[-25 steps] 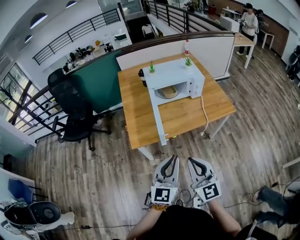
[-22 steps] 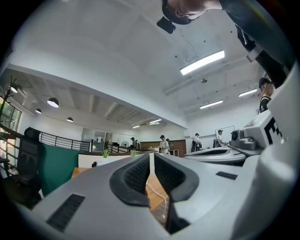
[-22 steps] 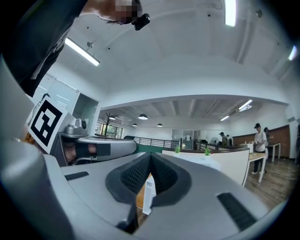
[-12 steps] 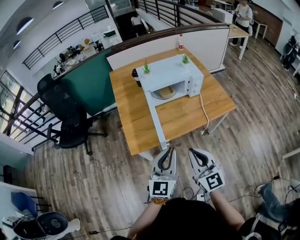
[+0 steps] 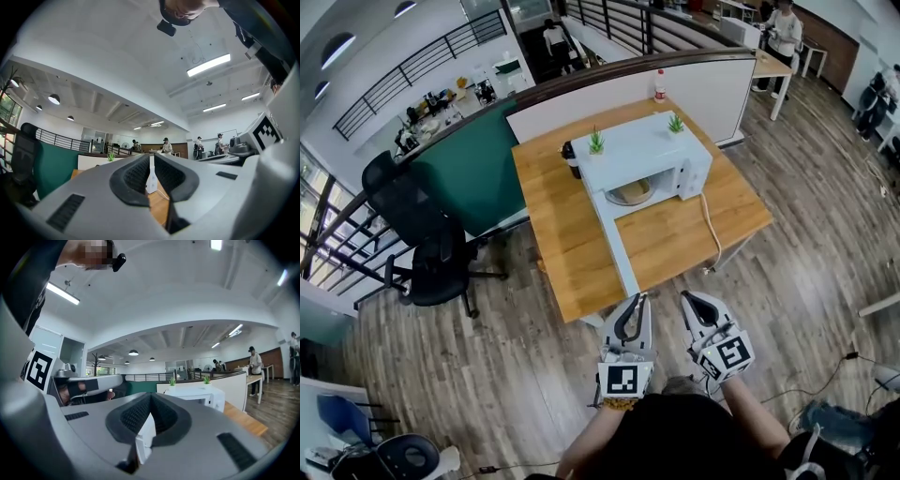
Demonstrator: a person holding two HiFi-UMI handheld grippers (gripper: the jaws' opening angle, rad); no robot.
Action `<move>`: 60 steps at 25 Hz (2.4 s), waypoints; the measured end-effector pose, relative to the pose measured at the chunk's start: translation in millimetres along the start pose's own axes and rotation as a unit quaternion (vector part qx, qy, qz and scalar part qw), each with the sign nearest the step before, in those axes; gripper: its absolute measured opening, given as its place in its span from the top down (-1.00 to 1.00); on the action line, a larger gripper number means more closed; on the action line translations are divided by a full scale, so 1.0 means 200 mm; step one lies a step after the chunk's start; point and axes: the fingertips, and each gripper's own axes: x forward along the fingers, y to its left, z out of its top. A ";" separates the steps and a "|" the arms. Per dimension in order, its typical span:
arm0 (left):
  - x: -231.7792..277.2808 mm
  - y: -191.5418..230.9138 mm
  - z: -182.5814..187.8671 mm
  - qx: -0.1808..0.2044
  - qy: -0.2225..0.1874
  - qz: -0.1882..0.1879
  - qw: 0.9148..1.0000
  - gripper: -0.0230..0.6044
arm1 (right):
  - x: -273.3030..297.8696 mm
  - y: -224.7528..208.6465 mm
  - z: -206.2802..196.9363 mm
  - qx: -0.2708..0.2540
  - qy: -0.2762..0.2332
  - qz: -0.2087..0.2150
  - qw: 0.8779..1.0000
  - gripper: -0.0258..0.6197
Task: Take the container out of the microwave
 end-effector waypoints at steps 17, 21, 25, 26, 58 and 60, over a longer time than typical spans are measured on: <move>0.16 0.24 0.00 0.033 -0.005 0.060 0.998 0.78 | 0.37 -0.33 -0.12 -0.009 0.041 0.018 0.999 0.90; 0.26 0.26 0.01 0.050 0.001 0.073 0.996 0.78 | 0.52 -0.45 -0.14 -0.023 0.046 0.043 0.998 0.90; 0.36 0.26 -0.02 0.066 0.017 0.078 0.995 0.78 | 0.68 -0.55 -0.15 -0.059 0.053 0.068 0.995 0.90; 0.38 0.26 -0.02 0.068 0.023 0.079 0.994 0.78 | 0.71 -0.57 -0.15 -0.069 0.056 0.072 0.993 0.90; 0.74 0.35 -0.20 0.017 0.079 0.152 0.985 0.78 | 1.71 -1.03 -0.84 -0.255 0.183 0.204 0.927 0.89; 0.74 0.35 -0.20 0.022 0.081 0.157 0.984 0.78 | 1.75 -1.04 -0.88 -0.262 0.190 0.211 0.922 0.79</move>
